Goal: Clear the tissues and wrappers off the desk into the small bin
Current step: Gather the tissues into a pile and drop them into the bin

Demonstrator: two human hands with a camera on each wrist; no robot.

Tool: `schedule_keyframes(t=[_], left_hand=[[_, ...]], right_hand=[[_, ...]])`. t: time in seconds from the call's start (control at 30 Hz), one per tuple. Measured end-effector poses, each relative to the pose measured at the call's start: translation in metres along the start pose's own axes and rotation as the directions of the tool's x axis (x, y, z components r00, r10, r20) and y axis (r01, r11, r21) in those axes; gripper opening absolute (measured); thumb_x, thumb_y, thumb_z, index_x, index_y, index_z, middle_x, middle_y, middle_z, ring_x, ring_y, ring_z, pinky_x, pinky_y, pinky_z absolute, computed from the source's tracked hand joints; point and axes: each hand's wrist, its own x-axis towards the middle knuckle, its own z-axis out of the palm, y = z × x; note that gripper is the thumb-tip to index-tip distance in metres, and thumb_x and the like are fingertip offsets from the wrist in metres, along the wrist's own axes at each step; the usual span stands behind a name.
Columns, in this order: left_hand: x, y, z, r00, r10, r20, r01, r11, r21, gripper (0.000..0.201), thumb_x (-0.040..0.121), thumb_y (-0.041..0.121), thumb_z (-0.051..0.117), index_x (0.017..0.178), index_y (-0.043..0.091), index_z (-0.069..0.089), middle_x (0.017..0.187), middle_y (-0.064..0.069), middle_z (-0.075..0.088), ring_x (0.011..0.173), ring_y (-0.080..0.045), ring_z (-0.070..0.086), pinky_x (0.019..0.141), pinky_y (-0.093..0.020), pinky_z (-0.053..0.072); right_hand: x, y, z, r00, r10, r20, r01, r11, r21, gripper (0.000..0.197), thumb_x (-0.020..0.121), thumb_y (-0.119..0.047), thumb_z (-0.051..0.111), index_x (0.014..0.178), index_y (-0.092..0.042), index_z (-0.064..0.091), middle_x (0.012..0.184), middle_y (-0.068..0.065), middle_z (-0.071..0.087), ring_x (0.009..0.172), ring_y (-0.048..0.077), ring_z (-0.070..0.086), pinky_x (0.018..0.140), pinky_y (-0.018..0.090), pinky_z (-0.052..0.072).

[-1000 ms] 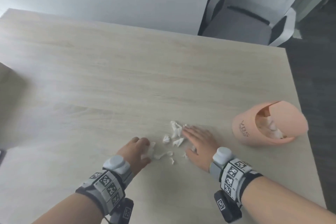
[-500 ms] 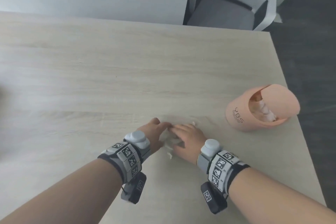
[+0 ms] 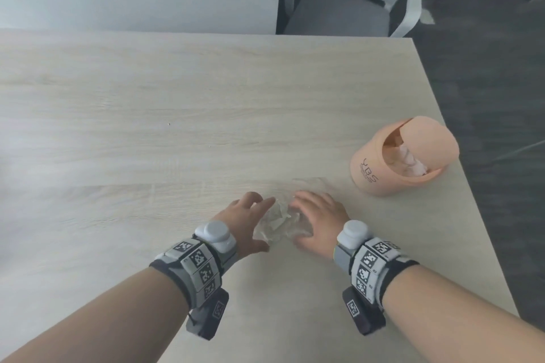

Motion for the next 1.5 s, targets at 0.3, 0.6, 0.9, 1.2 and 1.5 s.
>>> schedule_keyframes(t=[0.3,0.6,0.9,1.2,1.5], left_hand=[[0.006,0.031,0.015,0.988,-0.135,-0.071,0.117,0.97,-0.213,0.028,0.09,0.025,0.062,0.117,0.027,0.067,0.119,0.003,0.056,0.095,-0.018,0.061,0.084,-0.033,0.052],[0.0,0.076,0.0,0.92,-0.365,0.142,0.315,0.473,-0.823,0.017,0.087,0.018,0.063,0.096,0.023,0.077,0.089,-0.007,0.077,0.089,-0.023,0.073,0.078,-0.037,0.062],[0.018,0.12,-0.019,0.837,-0.417,0.354,0.278,-0.234,-0.932,0.045,0.089,0.036,0.059,0.109,-0.004,0.066,0.105,-0.026,0.072,0.094,-0.036,0.072,0.066,-0.043,0.061],[0.047,0.173,-0.045,0.808,-0.504,0.306,0.335,-0.035,-0.942,0.014,0.089,0.017,0.054,0.081,0.007,0.058,0.076,-0.01,0.055,0.056,-0.022,0.048,0.053,-0.028,0.037],[0.083,0.222,-0.088,0.892,-0.448,0.052,0.098,0.08,-0.992,0.013,0.087,0.008,0.045,0.093,0.01,0.057,0.079,-0.005,0.057,0.065,-0.019,0.053,0.06,-0.031,0.044]], right_hand=[[-0.008,-0.021,0.023,0.989,0.04,-0.143,0.001,0.96,0.28,0.028,0.082,-0.007,0.06,0.106,-0.018,0.068,0.102,0.001,0.062,0.092,0.022,0.057,0.077,0.028,0.042],[-0.023,-0.031,0.006,0.874,0.444,-0.196,-0.172,0.661,0.73,0.018,0.079,-0.022,0.074,0.079,-0.028,0.056,0.074,-0.009,0.066,0.062,-0.001,0.059,0.057,0.015,0.046],[-0.04,-0.016,-0.034,0.915,0.201,-0.349,0.048,0.806,0.591,0.007,0.077,-0.024,0.076,0.073,-0.028,0.072,0.083,-0.007,0.062,0.082,0.008,0.057,0.071,0.019,0.042],[-0.081,0.022,-0.058,0.85,0.071,-0.522,0.209,0.864,0.459,0.034,0.08,-0.027,0.061,0.114,-0.027,0.06,0.105,-0.005,0.053,0.091,0.006,0.049,0.081,0.023,0.045],[-0.114,0.079,-0.052,0.902,0.123,-0.414,0.108,0.864,0.492,0.031,0.083,-0.033,0.059,0.113,-0.035,0.057,0.114,-0.017,0.047,0.089,0.007,0.053,0.069,0.013,0.038]])
